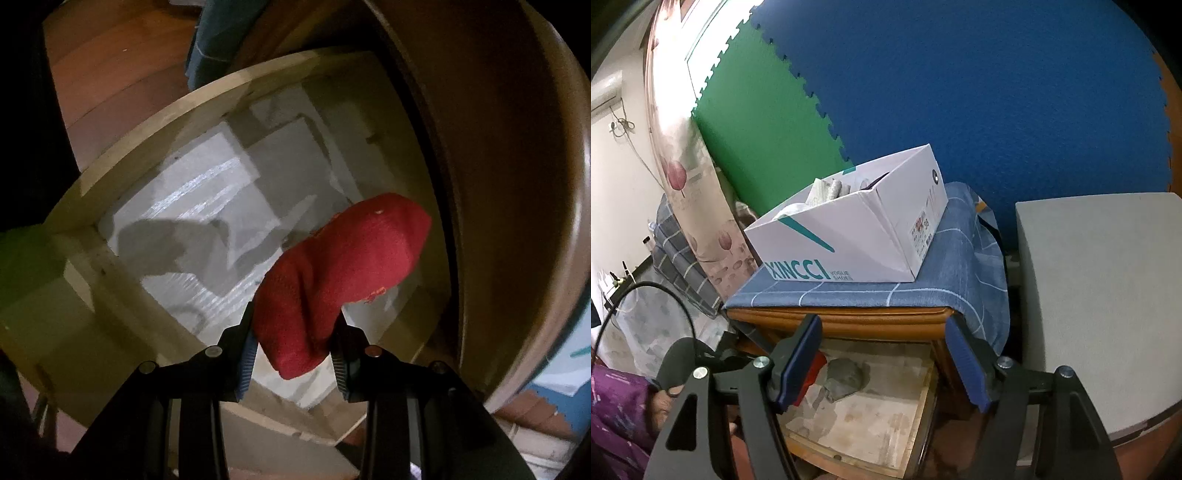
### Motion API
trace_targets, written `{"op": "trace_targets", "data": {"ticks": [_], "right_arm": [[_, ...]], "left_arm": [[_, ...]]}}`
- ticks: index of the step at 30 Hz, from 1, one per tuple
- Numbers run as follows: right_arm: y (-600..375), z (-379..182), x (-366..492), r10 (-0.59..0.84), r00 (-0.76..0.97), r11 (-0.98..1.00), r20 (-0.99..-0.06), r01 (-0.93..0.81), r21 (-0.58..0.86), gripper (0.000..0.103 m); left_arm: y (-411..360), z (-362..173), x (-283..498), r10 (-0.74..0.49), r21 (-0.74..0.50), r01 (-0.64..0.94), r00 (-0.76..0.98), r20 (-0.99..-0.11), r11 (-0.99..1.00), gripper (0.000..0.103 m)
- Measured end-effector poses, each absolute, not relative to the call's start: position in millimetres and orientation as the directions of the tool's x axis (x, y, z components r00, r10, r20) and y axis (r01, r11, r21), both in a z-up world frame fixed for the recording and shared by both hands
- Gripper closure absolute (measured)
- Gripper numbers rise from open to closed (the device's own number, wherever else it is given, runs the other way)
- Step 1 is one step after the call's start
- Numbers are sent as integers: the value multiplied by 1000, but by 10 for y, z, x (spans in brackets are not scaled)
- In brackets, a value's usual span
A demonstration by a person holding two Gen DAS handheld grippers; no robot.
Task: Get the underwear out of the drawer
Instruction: 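Lift the red sock with the left gripper and release it into the shoebox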
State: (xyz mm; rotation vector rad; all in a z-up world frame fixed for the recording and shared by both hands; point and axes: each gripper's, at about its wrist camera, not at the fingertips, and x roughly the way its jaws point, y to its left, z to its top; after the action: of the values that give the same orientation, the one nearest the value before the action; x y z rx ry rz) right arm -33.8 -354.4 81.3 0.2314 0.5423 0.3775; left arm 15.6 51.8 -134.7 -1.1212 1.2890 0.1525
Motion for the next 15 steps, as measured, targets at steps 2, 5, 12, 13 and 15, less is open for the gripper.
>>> {"op": "trace_targets", "data": {"ticks": [2, 5, 12, 13, 15], "right_arm": [[-3528, 809, -327, 403, 789, 909, -463, -287, 303, 32], [-3504, 804, -324, 396, 787, 913, -472, -285, 291, 32], [-3480, 794, -306, 388, 785, 918, -484, -282, 279, 32], [-3474, 792, -304, 386, 784, 919, -486, -282, 276, 32], [-3464, 787, -301, 384, 783, 921, -490, -282, 270, 32]], "left_arm": [[544, -1280, 110, -475, -574, -634, 344, -810, 519, 71], [544, -1257, 124, -481, -579, -607, 339, -808, 544, 71], [558, -1103, 74, -490, -587, -532, 329, -807, 610, 71], [551, -1063, 50, -494, -589, -515, 326, -806, 622, 71], [544, -983, 2, -499, -593, -488, 323, -804, 640, 71]]}}
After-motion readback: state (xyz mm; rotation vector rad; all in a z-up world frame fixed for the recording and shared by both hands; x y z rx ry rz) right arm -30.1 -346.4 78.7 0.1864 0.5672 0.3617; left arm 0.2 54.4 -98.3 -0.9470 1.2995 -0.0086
